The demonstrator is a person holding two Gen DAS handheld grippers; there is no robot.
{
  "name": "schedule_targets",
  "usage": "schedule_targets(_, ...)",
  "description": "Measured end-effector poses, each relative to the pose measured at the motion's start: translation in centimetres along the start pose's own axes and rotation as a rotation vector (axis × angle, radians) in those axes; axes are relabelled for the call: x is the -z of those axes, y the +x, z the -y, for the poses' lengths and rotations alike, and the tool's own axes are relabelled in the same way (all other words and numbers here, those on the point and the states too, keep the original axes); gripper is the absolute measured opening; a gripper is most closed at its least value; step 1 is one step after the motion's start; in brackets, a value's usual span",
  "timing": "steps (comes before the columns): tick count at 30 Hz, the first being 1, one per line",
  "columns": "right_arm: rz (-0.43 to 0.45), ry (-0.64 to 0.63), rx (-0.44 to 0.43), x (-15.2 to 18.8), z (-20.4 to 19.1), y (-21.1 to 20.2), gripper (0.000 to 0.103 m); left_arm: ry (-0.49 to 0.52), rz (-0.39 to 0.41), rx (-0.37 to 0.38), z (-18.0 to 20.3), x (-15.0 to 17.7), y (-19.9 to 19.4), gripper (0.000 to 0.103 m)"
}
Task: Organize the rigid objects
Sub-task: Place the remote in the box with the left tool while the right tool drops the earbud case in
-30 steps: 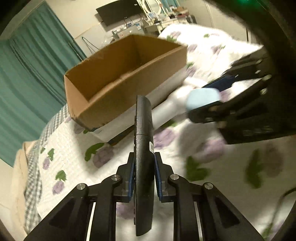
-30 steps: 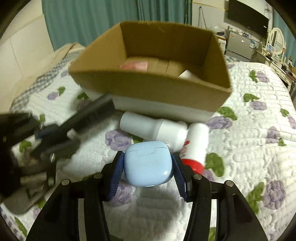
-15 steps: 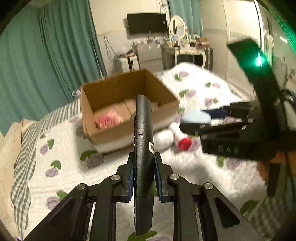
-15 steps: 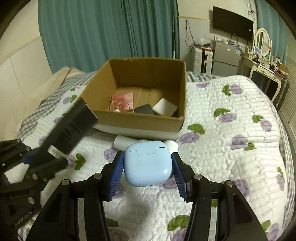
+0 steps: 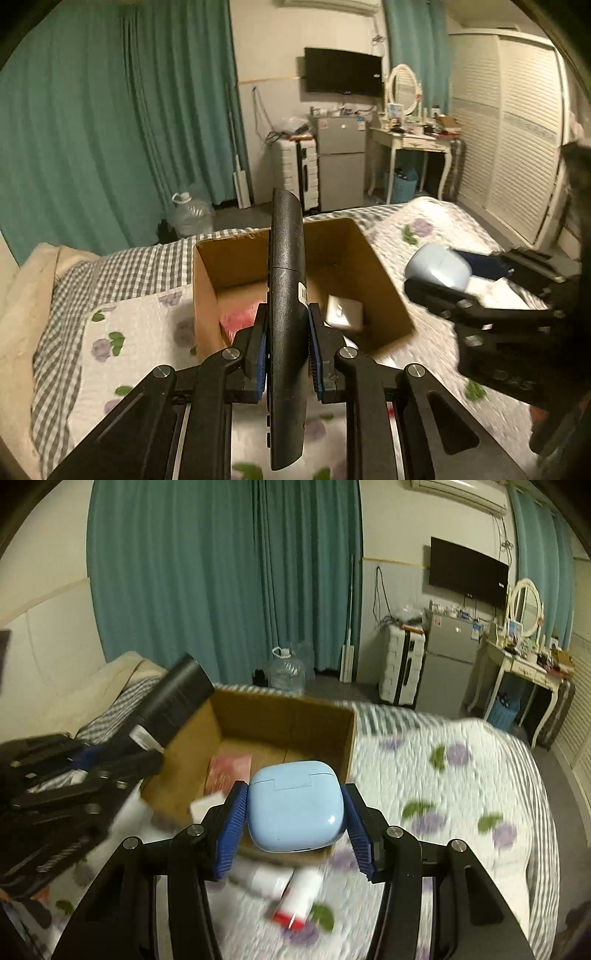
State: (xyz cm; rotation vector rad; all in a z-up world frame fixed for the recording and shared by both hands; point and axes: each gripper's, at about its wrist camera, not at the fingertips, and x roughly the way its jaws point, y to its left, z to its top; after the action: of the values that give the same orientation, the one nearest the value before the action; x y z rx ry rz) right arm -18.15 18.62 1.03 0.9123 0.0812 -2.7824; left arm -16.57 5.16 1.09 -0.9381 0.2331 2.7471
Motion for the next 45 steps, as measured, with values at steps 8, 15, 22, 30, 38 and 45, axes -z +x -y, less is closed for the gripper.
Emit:
schedule_targets(8, -0.022, -0.035, 0.008, -1.4, 1.1, 5.7, 0.051, -0.084, -0.125, -0.001, -1.4, 0.8, 9.0, 0.019)
schedule_targets(15, -0.065, -0.025, -0.009, 0.1, 1.7, 7.8, 0.051, -0.086, -0.119, -0.017, -1.2, 1.8, 10.7, 0.047)
schedule_targets(22, -0.042, -0.004, -0.006, -0.5, 2.2, 7.0, 0.051, -0.098, -0.045, -0.089, -1.6, 1.2, 7.2, 0.067)
schedule_targets(30, -0.090, -0.067, 0.022, -1.4, 0.7, 11.1, 0.051, -0.110, 0.023, -0.142, -3.4, 0.2, 5.2, 0.068)
schedule_targets(38, -0.035, -0.020, -0.024, -0.8, 0.7, 12.3, 0.082, -0.103, 0.045, -0.163, -3.9, 1.0, 5.1, 0.069)
schedule_targets(45, 0.031, -0.096, 0.068, -0.1, -0.1, 5.4, 0.087, -0.134, 0.075, -0.193, -3.4, 2.0, 0.6, 0.069)
